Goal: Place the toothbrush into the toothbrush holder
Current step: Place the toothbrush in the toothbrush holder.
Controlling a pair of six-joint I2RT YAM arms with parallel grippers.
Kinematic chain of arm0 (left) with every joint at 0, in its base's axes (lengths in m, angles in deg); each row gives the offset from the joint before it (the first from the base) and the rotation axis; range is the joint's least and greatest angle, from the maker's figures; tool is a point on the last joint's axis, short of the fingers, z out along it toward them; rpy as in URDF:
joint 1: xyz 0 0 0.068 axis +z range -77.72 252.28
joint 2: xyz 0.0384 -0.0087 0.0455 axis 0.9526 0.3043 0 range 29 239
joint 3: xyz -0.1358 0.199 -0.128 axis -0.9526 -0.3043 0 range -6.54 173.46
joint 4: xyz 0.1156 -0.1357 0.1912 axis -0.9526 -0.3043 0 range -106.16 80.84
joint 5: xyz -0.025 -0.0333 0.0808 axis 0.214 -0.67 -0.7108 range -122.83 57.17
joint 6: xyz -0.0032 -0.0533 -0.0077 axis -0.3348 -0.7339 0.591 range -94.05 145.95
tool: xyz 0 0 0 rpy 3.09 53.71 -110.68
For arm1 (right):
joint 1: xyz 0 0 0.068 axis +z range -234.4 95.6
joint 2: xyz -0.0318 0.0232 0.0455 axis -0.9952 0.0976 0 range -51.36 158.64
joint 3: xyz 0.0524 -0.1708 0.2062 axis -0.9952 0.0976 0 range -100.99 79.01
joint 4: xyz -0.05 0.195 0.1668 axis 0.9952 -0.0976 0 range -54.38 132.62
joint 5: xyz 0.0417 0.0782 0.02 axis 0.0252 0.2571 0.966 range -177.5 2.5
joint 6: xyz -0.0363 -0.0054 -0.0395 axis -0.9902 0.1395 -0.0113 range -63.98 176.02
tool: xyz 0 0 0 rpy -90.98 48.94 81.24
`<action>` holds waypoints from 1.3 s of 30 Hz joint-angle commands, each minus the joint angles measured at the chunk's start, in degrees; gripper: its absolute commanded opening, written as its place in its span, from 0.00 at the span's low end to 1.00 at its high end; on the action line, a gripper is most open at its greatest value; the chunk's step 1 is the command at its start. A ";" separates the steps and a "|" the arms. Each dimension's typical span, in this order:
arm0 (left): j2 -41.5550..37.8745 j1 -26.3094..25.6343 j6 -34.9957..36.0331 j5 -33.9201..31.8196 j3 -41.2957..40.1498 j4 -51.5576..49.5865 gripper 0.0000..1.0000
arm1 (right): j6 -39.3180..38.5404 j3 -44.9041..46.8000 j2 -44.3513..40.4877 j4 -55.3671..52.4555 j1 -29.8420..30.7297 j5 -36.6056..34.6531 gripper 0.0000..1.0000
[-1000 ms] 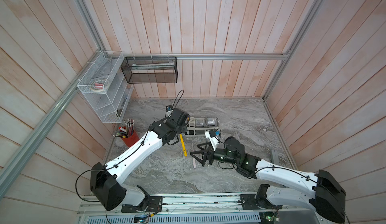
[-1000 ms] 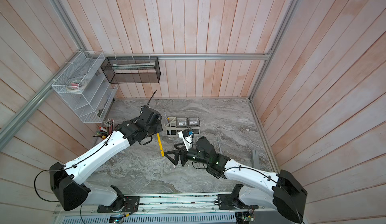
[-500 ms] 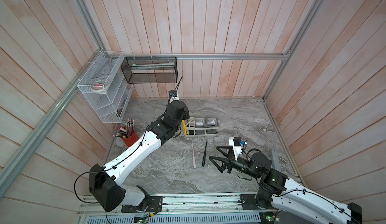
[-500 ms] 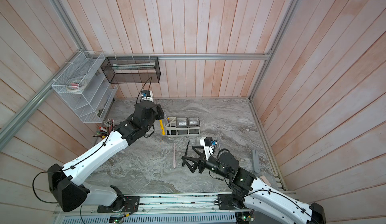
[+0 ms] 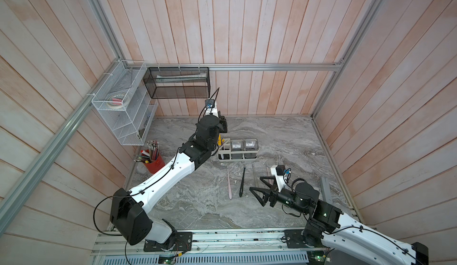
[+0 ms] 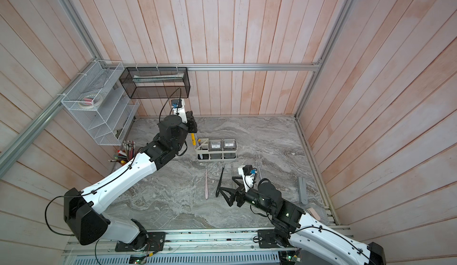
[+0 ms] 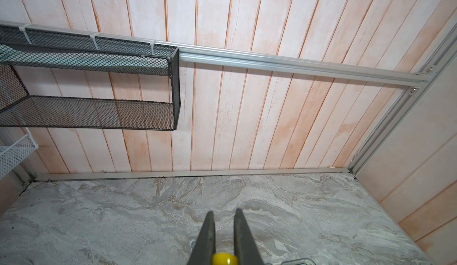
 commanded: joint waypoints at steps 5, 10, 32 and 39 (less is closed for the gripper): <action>3.42 -0.10 8.71 -2.34 0.03 8.92 0.00 | -0.67 2.42 -3.71 -1.28 -0.22 -1.03 0.98; 4.74 -0.16 10.70 -3.04 -2.65 14.53 0.00 | -0.80 2.98 -4.96 -1.18 -0.22 -1.20 0.98; 6.55 -0.36 11.48 -5.36 -16.02 41.75 0.00 | -1.42 5.04 -3.93 1.80 -0.22 0.50 0.98; 8.35 -0.33 12.02 -5.84 -18.02 45.55 0.00 | -1.59 5.37 -3.53 2.37 -0.22 0.99 0.98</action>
